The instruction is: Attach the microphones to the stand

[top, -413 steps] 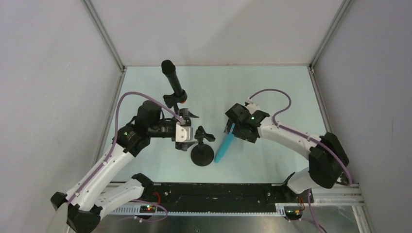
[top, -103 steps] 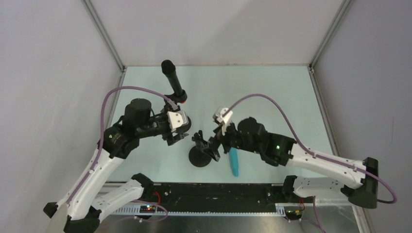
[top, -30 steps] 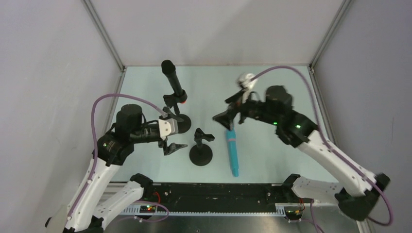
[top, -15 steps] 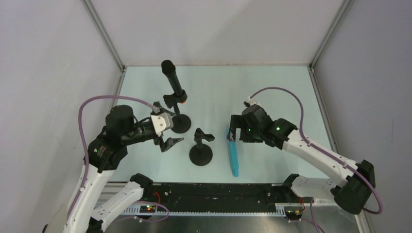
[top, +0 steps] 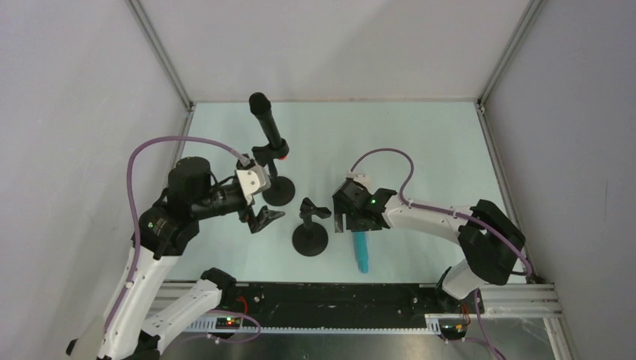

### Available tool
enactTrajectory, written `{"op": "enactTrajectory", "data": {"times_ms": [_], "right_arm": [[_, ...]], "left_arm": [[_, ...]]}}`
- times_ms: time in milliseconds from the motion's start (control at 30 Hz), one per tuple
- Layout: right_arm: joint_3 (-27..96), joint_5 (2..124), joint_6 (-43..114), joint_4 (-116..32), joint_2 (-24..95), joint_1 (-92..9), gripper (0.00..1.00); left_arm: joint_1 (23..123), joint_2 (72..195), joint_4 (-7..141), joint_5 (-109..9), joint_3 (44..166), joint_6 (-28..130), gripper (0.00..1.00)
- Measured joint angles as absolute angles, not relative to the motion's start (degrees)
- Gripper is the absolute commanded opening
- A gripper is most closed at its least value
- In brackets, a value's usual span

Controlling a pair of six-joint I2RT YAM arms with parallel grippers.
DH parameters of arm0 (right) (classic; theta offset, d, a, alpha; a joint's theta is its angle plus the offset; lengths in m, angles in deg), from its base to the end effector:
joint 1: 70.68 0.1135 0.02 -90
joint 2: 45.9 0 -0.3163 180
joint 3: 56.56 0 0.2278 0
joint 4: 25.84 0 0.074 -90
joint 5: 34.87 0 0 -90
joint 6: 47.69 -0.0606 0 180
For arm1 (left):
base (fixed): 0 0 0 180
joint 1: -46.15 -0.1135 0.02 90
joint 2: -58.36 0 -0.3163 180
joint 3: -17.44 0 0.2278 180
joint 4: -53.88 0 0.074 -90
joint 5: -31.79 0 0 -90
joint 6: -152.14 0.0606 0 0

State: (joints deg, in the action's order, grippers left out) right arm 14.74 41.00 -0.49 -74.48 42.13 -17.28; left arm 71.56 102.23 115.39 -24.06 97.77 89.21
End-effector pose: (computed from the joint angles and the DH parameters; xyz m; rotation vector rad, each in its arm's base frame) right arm 0.1804 0.2181 0.2434 -0.1745 2.6616 0.2126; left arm 0.0646 -0.0683 0.4155 1.1955 1.5693 -0.5768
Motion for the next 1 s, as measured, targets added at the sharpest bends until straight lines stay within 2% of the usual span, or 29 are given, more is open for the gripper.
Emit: {"op": "enactTrajectory", "data": {"times_ms": [300,400,467,500,533,567,667,733,1000], "right_arm": [[14.74,38.40,0.40,-68.60,47.68,-18.41,0.81],[14.74,37.74,1.10,-67.70,49.10,-18.83,0.75],[14.74,37.52,1.69,-67.31,49.82,-19.07,0.61],[14.69,37.54,1.91,-66.94,50.02,-19.16,0.49],[14.58,37.54,2.15,-66.50,50.04,-19.22,0.42],[14.45,37.56,2.35,-66.15,50.04,-19.29,0.29],[13.88,37.63,3.27,-64.95,49.56,-19.35,0.07],[12.92,37.94,3.57,-64.56,47.92,-19.35,0.00],[11.17,38.42,7.33,-64.60,28.58,-19.48,0.00]], "left_arm": [[71.58,102.54,117.99,-21.70,96.50,91.61,1.00],[71.58,104.35,118.40,-19.95,95.58,93.27,1.00],[71.65,105.91,118.64,-18.81,95.06,94.56,1.00],[71.65,106.89,118.60,-18.33,94.73,95.48,1.00],[71.69,107.76,118.62,-17.70,94.38,96.64,1.00],[71.69,108.68,118.69,-17.28,94.07,97.55,1.00],[71.69,111.92,119.12,-15.75,93.59,101.45,1.00],[71.69,114.06,119.25,-14.64,93.61,104.13,1.00],[72.00,120.64,119.47,-11.60,94.93,111.17,1.00]]}}
